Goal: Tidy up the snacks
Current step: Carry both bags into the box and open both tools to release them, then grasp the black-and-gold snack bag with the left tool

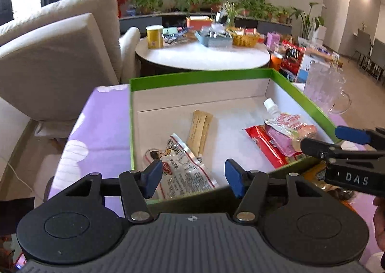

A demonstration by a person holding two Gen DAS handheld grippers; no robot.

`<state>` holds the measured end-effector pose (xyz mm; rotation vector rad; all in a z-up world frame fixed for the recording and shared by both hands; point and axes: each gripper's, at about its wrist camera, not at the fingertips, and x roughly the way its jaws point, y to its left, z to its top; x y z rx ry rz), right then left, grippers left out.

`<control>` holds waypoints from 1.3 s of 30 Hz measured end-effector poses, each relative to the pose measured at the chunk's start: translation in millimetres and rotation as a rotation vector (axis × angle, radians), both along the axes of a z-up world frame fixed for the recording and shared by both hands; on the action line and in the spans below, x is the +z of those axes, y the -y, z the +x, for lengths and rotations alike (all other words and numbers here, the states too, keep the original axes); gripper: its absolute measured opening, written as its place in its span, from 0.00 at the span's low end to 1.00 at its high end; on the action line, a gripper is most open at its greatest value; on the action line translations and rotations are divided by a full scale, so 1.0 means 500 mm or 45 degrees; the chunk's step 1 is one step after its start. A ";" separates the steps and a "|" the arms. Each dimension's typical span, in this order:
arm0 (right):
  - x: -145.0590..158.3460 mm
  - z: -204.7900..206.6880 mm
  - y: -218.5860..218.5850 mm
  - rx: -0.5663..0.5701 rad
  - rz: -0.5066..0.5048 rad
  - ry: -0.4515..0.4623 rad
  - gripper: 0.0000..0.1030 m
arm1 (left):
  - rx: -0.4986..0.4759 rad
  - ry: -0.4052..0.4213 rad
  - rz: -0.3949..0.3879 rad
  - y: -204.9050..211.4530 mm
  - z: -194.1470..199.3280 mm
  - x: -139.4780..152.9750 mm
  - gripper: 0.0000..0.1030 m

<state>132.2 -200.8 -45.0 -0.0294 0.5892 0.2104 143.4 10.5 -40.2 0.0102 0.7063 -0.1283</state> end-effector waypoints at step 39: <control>-0.037 -0.192 0.038 0.141 0.062 0.046 0.42 | 0.039 -0.110 0.052 0.074 -0.071 -0.072 0.58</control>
